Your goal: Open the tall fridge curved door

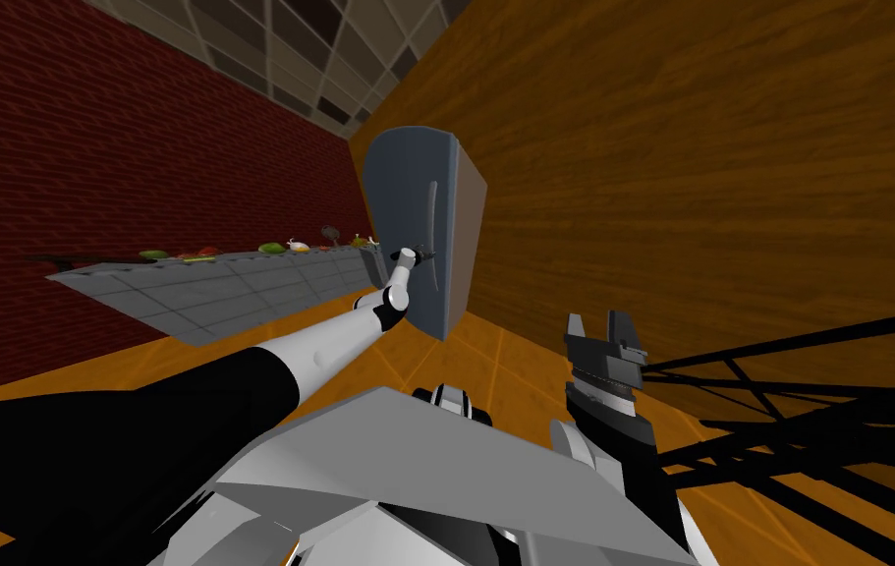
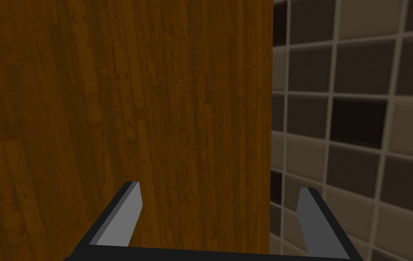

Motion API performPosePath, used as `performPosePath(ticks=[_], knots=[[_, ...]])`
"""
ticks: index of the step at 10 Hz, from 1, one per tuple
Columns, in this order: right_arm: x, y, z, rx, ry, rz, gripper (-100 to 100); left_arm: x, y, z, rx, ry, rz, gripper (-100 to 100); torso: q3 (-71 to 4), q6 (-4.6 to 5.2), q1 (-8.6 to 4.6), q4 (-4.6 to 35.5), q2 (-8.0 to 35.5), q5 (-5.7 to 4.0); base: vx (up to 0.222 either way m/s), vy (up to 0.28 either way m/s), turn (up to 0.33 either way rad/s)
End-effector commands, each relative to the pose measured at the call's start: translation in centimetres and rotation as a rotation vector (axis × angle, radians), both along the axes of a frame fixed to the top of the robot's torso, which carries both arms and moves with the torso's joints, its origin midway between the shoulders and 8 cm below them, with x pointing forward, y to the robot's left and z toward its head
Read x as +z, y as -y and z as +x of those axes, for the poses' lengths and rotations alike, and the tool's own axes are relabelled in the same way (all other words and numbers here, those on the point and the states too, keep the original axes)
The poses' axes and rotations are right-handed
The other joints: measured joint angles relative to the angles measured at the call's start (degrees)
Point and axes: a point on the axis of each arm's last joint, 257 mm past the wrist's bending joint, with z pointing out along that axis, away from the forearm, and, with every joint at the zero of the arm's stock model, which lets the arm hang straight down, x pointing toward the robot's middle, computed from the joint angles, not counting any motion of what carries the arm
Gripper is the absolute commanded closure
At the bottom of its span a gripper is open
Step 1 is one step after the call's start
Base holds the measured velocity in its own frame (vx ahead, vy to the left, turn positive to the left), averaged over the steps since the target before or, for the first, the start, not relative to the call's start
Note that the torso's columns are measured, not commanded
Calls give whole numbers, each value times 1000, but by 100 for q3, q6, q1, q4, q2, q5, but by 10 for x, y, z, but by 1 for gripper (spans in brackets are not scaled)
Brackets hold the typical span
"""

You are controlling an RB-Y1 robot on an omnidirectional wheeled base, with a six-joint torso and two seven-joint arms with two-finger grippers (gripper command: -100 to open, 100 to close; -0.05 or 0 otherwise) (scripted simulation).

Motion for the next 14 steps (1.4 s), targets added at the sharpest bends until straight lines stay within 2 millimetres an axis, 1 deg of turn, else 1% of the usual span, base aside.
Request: performPosePath(ticks=[1, 2, 3, 4, 5, 6, 7, 8, 9, 10, 11, 12, 13, 14], knots=[[0, 0, 0, 0, 0, 0, 0, 4, -2, 0, -1, 0, 2, -100, -4, -1, 4, 1, -11, 2, 72, -22, 6], [0, 0, 0, 0, 0, 0, 0, 5, -2, 0, -1, 0, 2, 100, -2, 1, 3, -1, -5, 2, 10, -6, -10], [0, 0, 0, 0, 0, 0, 0, 10, 7, 1, -13, 9, -20, 100, 2, -4, 2, 4, 0, -1, -116, 155, -65], [0, 0, 0, 0, 0, 0, 0, 11, 14, 1, -21, 7, -2, 100, 19, 2, 35, 8, 29, 3, -157, 240, -96], [0, 0, 0, 0, 0, 0, 0, 17, 17, 1, -24, 20, -28, 100, 21, -11, 39, 18, 29, 7, -165, 327, -120], [0, 0, 0, 0, 0, -1, 0, 17, 26, 2, -36, 16, -16, 100, 14, -27, 56, 30, 17, 10, -112, 275, -87], [0, 0, 0, 0, 0, 0, 0, 17, 32, 2, -43, 14, 5, 100, -5, -51, 36, 38, -13, 7, -68, 123, -7], [0, 0, 0, 0, 0, 0, 0, 17, 32, 2, -43, 14, 5, 100, -18, -61, 5, 34, -32, -1, -32, 15, 36], [0, 0, 0, 0, 0, 0, 0, 23, 41, 2, -54, 24, -3, 100, -25, -54, -7, 30, -42, -6, -91, 155, -47], [0, 0, 0, 0, 0, 0, 0, 20, 50, 3, -65, 16, 24, 100, -8, -43, 53, 36, -12, 7, -127, 225, -83], [0, 0, 0, 0, 0, 0, 0, 22, 49, 3, -65, 20, 8, 100, 10, -51, 76, 36, 11, 20, -76, 120, -29], [0, 0, 0, 0, 0, 0, 0, 22, 49, 3, -65, 20, 7, 100, 2, -63, 46, 38, -3, 15, -21, 19, 19], [0, 0, 0, 0, 0, 0, 0, 27, 60, 3, -80, 28, -10, 100, -12, -63, 19, 38, -23, 5, -65, 149, -38], [0, 0, 0, 0, 0, 0, 0, 26, 68, 3, -90, 24, 8, 100, -7, -45, 61, 36, -12, 12, -100, 192, -78]])
